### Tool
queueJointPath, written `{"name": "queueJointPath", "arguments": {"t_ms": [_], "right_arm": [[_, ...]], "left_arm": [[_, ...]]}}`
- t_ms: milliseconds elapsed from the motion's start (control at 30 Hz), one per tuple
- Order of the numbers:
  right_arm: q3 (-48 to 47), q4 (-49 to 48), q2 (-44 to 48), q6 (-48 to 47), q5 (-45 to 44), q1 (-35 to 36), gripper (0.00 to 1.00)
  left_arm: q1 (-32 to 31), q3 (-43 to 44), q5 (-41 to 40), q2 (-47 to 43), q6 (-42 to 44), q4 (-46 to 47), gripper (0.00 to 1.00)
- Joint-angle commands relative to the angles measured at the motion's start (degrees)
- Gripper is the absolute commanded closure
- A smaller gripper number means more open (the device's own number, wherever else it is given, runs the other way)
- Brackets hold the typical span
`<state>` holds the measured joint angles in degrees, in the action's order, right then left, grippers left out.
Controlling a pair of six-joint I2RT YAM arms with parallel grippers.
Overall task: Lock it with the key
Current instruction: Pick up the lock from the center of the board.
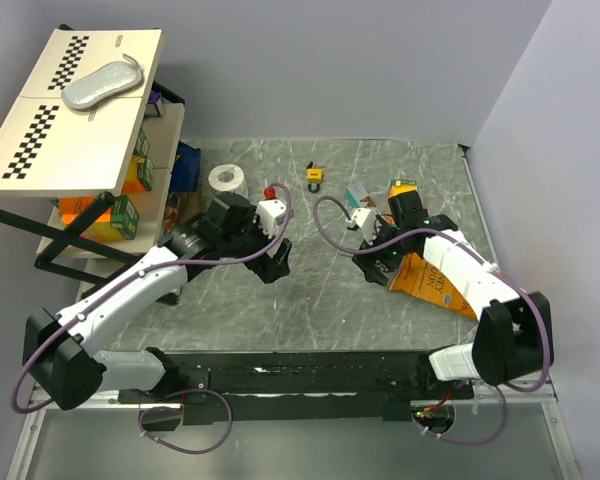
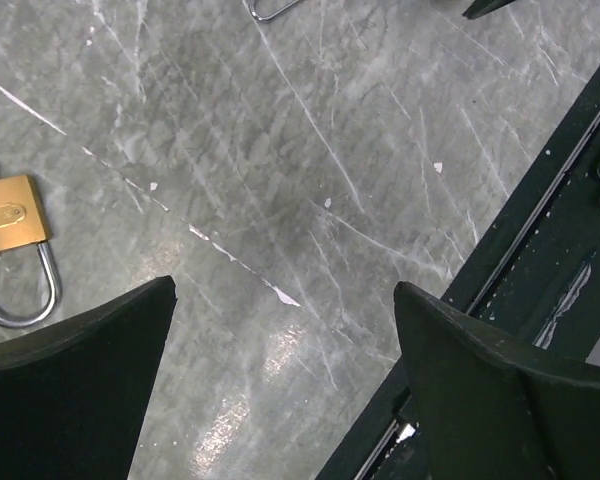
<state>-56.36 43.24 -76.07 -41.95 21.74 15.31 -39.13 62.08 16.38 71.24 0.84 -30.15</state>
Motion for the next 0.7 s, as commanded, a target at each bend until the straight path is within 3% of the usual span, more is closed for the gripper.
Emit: {"name": "queueJointPath", "arguments": {"t_ms": [0, 200, 367, 667], "right_arm": [[-2.97, -3.42, -2.94, -8.39, 5.24, 0.16, 0.03], [-3.49, -5.63, -9.34, -18.06, 10.77, -2.3, 0.1], [-7.36, -7.82, -17.78, -21.5, 9.99, -3.71, 0.17], [-10.44, -12.04, -25.61, -24.4, 7.36, -3.71, 0.3]], "left_arm": [[1.33, 3.22, 4.35, 2.49, -0.49, 1.14, 0.04], [9.31, 4.62, 15.77, 6.27, -5.23, 3.51, 0.04], [14.96, 5.23, 21.84, 8.03, -7.0, 8.36, 0.03], [15.23, 6.12, 20.36, 11.2, -5.85, 10.64, 0.01]]}}
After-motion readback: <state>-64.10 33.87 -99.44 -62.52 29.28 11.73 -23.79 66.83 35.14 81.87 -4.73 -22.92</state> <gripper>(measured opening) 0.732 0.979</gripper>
